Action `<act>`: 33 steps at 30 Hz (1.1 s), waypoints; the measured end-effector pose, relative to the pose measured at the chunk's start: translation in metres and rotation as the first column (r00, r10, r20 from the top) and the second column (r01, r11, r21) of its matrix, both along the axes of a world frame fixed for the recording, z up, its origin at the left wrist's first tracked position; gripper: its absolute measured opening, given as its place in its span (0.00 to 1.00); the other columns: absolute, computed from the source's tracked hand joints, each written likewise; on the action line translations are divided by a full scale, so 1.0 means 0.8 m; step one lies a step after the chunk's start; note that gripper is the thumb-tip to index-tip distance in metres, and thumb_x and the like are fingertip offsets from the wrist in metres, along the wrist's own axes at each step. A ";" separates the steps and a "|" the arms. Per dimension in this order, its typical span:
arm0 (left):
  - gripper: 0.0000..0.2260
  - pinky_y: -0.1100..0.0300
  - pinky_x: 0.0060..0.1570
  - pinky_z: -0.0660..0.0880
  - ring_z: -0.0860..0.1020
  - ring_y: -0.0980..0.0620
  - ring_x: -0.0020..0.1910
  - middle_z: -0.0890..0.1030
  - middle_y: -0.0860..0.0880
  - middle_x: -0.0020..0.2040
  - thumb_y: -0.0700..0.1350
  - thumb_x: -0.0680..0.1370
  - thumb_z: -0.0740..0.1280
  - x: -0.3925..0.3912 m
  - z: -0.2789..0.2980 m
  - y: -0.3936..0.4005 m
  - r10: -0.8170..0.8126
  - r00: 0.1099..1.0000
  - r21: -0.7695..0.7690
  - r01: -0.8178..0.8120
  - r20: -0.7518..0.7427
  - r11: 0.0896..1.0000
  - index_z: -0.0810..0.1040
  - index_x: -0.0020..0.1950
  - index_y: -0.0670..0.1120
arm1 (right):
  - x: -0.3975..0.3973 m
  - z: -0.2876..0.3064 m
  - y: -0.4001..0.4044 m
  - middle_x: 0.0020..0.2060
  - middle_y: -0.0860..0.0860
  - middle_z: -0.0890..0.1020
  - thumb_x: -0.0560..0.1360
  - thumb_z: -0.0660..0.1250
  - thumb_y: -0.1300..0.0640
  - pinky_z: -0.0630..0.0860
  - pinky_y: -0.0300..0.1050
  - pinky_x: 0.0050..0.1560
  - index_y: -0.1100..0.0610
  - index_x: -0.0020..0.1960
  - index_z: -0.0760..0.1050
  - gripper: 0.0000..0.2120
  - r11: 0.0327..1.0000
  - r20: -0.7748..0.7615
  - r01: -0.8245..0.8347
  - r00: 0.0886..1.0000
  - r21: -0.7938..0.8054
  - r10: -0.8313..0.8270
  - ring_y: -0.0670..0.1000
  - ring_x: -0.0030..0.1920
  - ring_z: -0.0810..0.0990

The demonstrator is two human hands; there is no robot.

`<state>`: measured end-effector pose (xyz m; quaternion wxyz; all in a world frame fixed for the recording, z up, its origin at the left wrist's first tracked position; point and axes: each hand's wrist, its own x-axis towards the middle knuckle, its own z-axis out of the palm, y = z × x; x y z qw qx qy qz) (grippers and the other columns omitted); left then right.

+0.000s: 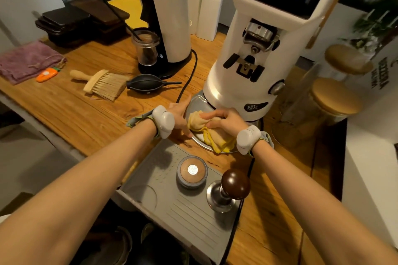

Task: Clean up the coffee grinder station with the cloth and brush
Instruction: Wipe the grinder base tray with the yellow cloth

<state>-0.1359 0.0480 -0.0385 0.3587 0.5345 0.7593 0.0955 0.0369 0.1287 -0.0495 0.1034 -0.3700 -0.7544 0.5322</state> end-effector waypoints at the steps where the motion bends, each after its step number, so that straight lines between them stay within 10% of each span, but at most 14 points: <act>1: 0.56 0.48 0.69 0.61 0.58 0.40 0.74 0.59 0.41 0.75 0.46 0.65 0.78 0.001 0.000 0.001 -0.008 1.000 0.003 0.008 0.000 1.000 0.37 0.77 0.50 | 0.009 -0.001 -0.002 0.57 0.55 0.82 0.70 0.70 0.68 0.75 0.30 0.52 0.59 0.55 0.81 0.15 1.000 -0.014 0.016 1.000 -0.019 -0.016 0.48 0.55 0.79; 6: 0.53 0.48 0.69 0.60 0.58 0.40 0.74 0.60 0.44 0.75 0.45 0.65 0.78 -0.001 -0.002 0.000 -0.028 1.000 0.027 0.027 0.006 0.999 0.43 0.77 0.53 | 0.043 -0.005 -0.008 0.58 0.56 0.81 0.70 0.68 0.71 0.74 0.37 0.61 0.64 0.57 0.79 0.15 0.997 -0.057 0.055 0.997 -0.045 -0.057 0.49 0.59 0.79; 14: 0.46 0.50 0.59 0.67 0.67 0.39 0.68 0.69 0.44 0.69 0.44 0.65 0.76 0.003 0.003 -0.002 -0.050 0.999 0.031 0.051 -0.013 0.998 0.52 0.74 0.54 | 0.090 -0.001 -0.004 0.57 0.55 0.82 0.71 0.69 0.68 0.74 0.25 0.50 0.63 0.56 0.80 0.14 0.983 0.026 0.147 0.988 0.110 -0.150 0.47 0.56 0.79; 25: 0.46 0.54 0.58 0.63 0.64 0.40 0.70 0.67 0.44 0.71 0.43 0.67 0.76 0.004 0.003 -0.009 -0.045 0.999 0.042 0.045 0.006 0.998 0.50 0.76 0.53 | 0.118 -0.007 -0.007 0.48 0.50 0.85 0.69 0.62 0.68 0.76 0.42 0.59 0.51 0.51 0.83 0.19 0.799 -0.049 0.511 0.850 0.317 -0.524 0.51 0.56 0.81; 33: 0.46 0.46 0.71 0.57 0.56 0.40 0.74 0.59 0.45 0.76 0.43 0.69 0.74 0.007 0.006 -0.010 -0.091 0.995 0.044 0.092 -0.035 0.995 0.48 0.77 0.51 | 0.114 0.001 -0.012 0.58 0.50 0.82 0.70 0.72 0.55 0.68 0.36 0.58 0.50 0.59 0.80 0.17 0.910 0.145 0.309 0.923 0.276 -0.357 0.48 0.61 0.76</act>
